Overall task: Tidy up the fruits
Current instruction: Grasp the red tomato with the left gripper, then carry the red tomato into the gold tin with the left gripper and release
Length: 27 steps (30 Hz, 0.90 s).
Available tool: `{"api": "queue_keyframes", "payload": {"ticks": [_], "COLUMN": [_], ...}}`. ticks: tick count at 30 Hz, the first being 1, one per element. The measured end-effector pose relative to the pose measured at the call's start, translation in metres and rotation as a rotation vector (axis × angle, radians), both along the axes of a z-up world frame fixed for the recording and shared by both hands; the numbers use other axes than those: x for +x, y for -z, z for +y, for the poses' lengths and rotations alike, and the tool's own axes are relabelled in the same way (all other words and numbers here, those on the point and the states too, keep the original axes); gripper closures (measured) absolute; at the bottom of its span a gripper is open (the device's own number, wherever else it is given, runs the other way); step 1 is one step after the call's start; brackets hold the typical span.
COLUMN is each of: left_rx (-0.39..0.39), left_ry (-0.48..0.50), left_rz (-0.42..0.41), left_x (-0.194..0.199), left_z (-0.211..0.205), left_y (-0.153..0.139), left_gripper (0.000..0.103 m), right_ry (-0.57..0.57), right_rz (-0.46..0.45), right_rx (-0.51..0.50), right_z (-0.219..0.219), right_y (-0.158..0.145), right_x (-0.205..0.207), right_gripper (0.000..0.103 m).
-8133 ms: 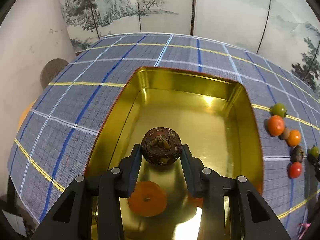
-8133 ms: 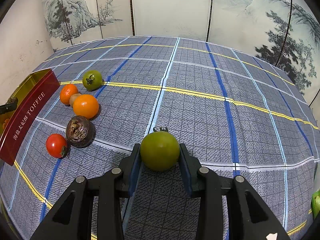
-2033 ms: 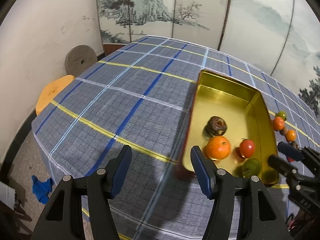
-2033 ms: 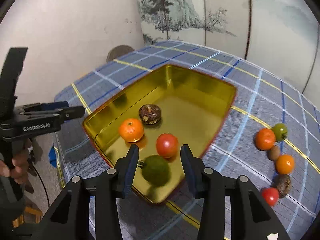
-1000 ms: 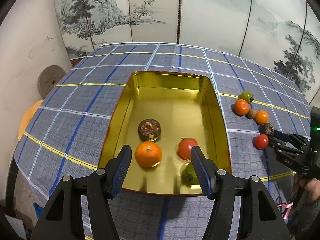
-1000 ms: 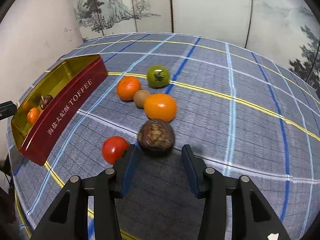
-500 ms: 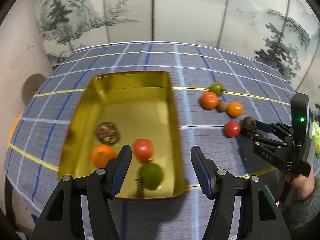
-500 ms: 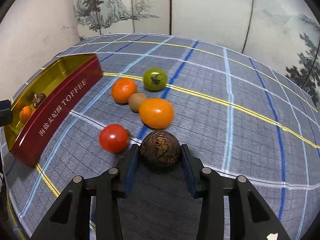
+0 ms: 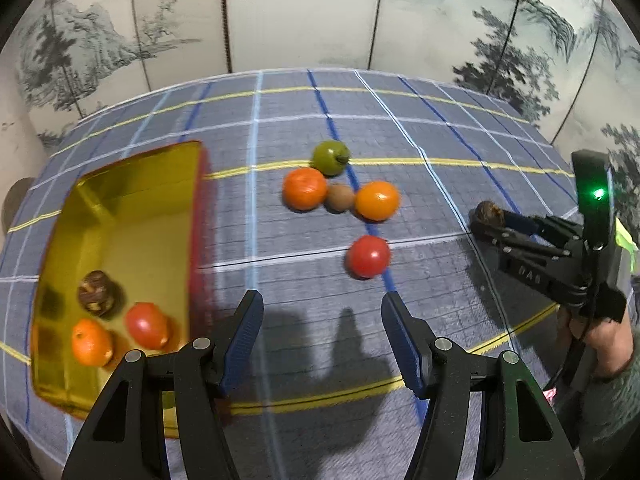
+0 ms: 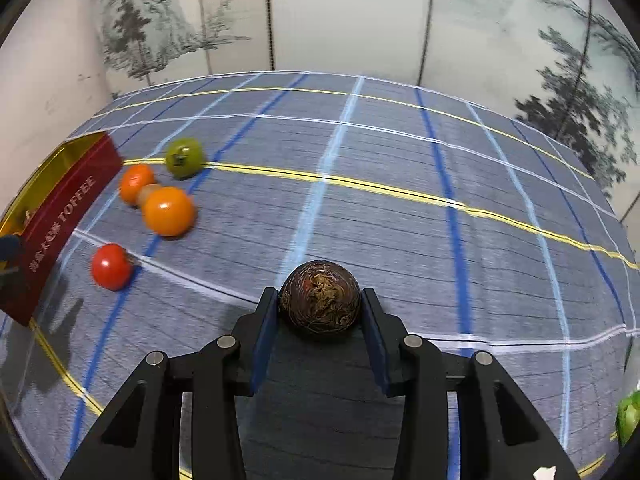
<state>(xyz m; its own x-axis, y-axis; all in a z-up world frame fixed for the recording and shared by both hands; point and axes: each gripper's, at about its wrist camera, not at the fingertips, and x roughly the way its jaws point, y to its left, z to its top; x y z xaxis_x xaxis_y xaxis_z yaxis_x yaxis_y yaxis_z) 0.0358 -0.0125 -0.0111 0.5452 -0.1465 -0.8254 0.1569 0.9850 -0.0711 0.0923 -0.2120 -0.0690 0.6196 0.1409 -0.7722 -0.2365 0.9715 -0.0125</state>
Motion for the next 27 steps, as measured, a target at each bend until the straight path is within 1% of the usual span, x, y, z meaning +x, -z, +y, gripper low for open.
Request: {"api": "queue_keyframes", "payload": {"ticks": [5,7,13,15,20,24,27], "left_rx": [-0.014,-0.013,-0.007,-0.007,-0.005,-0.022,-0.018], "left_ry": [0.011,0.007,0.037,0.039,0.048,0.052,0.047], "left_rz": [0.020,0.026,0.053,0.063,0.057,0.065,0.060], "left_x": [0.014,0.020,0.033,0.038,0.045,0.047,0.046], "left_z": [-0.012,-0.017,-0.029,-0.031,-0.036,-0.037,-0.036], "left_y": [0.010,0.014,0.028,0.032,0.037,0.039,0.040], "left_gripper": [0.041,0.041,0.042,0.046,0.055,0.070,0.070], "right_ry": [0.032,0.034,0.031,0.031,0.031,0.031,0.031], "right_rz": [0.004,0.004,0.006,0.006,0.006,0.006,0.006], "right_rx": [0.017,0.016,0.018,0.019,0.019,0.019,0.019], "right_z": [-0.015,-0.015,-0.015,-0.014,-0.014,-0.014,-0.014], "right_y": [0.000,0.000,0.000,0.000,0.000,0.000,0.000], "right_x": [0.003,0.003,0.003,0.003,0.003,0.003,0.003], "right_gripper": [0.065,0.065,0.064,0.063,0.063,0.063,0.063]}}
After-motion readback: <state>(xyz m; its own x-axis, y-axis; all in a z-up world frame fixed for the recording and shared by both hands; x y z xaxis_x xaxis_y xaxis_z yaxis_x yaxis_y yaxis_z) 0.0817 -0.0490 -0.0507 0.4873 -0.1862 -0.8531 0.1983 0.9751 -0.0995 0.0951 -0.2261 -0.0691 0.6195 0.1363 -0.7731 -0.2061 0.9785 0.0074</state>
